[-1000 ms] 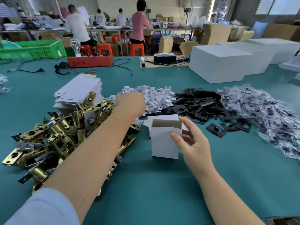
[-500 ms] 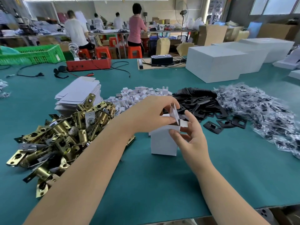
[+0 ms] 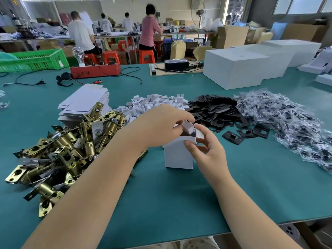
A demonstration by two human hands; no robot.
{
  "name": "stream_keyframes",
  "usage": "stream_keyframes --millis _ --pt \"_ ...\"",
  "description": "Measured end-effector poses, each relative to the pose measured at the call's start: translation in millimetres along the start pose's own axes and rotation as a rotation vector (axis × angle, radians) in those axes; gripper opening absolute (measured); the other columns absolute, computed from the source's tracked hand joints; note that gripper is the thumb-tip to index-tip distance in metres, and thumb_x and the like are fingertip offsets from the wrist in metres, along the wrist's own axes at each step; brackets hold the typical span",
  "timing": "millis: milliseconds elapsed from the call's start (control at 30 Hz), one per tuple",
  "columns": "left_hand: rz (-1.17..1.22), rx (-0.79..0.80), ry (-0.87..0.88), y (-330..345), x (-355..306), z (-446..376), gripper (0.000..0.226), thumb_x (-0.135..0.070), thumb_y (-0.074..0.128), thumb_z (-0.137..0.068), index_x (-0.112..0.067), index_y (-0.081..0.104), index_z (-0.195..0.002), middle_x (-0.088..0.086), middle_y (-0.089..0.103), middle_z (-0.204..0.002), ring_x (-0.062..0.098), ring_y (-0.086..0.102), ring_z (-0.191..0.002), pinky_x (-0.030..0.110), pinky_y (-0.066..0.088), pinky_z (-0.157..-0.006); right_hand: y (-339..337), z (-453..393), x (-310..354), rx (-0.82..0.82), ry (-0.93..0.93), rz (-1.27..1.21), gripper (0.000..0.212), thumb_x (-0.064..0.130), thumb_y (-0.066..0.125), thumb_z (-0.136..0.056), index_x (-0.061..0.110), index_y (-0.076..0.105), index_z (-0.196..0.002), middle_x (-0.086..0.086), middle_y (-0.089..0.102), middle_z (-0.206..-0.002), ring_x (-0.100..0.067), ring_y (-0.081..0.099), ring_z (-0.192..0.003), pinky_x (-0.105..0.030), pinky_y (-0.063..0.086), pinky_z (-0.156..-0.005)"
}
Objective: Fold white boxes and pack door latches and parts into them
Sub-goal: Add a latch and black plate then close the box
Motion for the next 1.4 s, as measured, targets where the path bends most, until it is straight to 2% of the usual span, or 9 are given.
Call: stream_keyframes --millis 167,367,600,733,1033,1133,1200,1300,1400 --pt "0.058 -0.029 0.047 3.6 2.8 -0.5 0.016 -0.026 0.057 -0.095 -0.021 0.067 -0.107 -0.013 0.052 -0.098 0.001 0.044 -0.094 0.009 0.031 -0.076 0.2 -1.0 0.6 0.012 -0.005 -0.001 0.044 0.022 0.07 -0.086 0.05 0.051 -0.113 0.006 0.064 -0.112 -0.015 0.063 -0.095 -0.021 0.051 -0.081" --pt "0.18 -0.118 0.023 0.3 7.1 -2.3 0.024 -0.027 0.06 -0.094 -0.027 0.064 -0.118 -0.012 0.062 -0.096 0.002 0.055 -0.083 0.005 0.038 -0.071 0.6 -1.2 -0.8 0.02 -0.001 -0.009 0.042 0.023 0.071 -0.086 0.045 0.053 -0.117 0.004 0.064 -0.115 -0.017 0.063 -0.098 -0.029 0.053 -0.085" --pt "0.258 -0.288 -0.086 -1.8 15.1 -4.1 0.034 -0.035 0.058 -0.095 -0.021 0.06 -0.126 -0.019 0.058 -0.081 -0.015 0.052 -0.069 0.0 0.037 -0.062 -0.1 -1.0 -2.0 -0.003 0.012 -0.008 0.045 0.025 0.071 -0.085 0.054 0.05 -0.112 0.011 0.063 -0.111 -0.009 0.063 -0.094 -0.014 0.05 -0.077" --pt "0.2 -0.234 -0.139 9.8 15.0 -5.7 0.028 -0.037 0.063 -0.091 -0.022 0.066 -0.114 -0.01 0.064 -0.075 -0.005 0.054 -0.068 0.01 0.039 -0.058 -0.1 -1.7 -4.1 -0.002 0.021 -0.011 0.042 0.025 0.071 -0.085 0.043 0.054 -0.119 0.009 0.064 -0.11 -0.013 0.064 -0.095 -0.02 0.051 -0.08" --pt "0.112 -0.148 -0.111 19.9 5.7 -2.1 0.044 -0.046 0.057 -0.093 -0.03 0.057 -0.134 -0.02 0.054 -0.082 0.006 0.049 -0.082 0.016 0.037 -0.068 -0.4 -1.4 -5.1 -0.002 0.024 -0.014 0.046 0.025 0.071 -0.085 0.026 0.056 -0.128 0.007 0.064 -0.115 -0.013 0.063 -0.099 -0.026 0.053 -0.084" --pt "0.038 -0.094 -0.084 21.0 5.3 -2.7 0.041 -0.044 0.051 -0.097 -0.024 0.058 -0.132 -0.004 0.068 -0.094 0.008 0.053 -0.084 0.024 0.042 -0.073 -0.5 -1.6 -4.0 -0.001 0.015 -0.008 0.046 0.025 0.07 -0.085 0.024 0.056 -0.129 0.007 0.064 -0.117 -0.014 0.063 -0.101 -0.028 0.053 -0.085" --pt "0.155 -0.043 -0.048 25.5 2.7 -0.9 0.033 -0.036 0.047 -0.101 -0.02 0.06 -0.126 0.001 0.07 -0.088 0.007 0.055 -0.075 0.019 0.041 -0.068 -1.0 -1.6 -2.8 -0.004 0.001 -0.002 0.044 0.023 0.069 -0.086 0.022 0.056 -0.129 0.006 0.064 -0.117 -0.014 0.062 -0.1 -0.027 0.052 -0.085" --pt "0.252 0.028 -0.073 31.4 4.2 2.6 0.037 -0.032 0.039 -0.103 -0.035 0.044 -0.14 -0.009 0.07 -0.103 0.006 0.059 -0.093 0.019 0.043 -0.08 -0.7 -1.8 -1.3 -0.015 -0.002 -0.005 0.041 0.022 0.068 -0.087 0.026 0.057 -0.126 0.005 0.064 -0.116 -0.012 0.062 -0.1 -0.026 0.053 -0.085" --pt "0.14 0.033 -0.064 34.1 6.6 2.9 0.032 -0.037 0.04 -0.102 -0.035 0.051 -0.132 -0.013 0.069 -0.102 0.009 0.06 -0.092 0.023 0.045 -0.079 0.6 -1.9 2.8 -0.009 -0.029 0.007 0.037 0.019 0.067 -0.088 0.035 0.056 -0.119 0.01 0.065 -0.113 -0.006 0.062 -0.097 -0.023 0.052 -0.083"
Point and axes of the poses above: each hand's wrist, its own z-axis away from the middle knuckle, its own y-axis out of the palm, x = y × z, the point moved 5 cm from there along -z, towards the middle knuckle
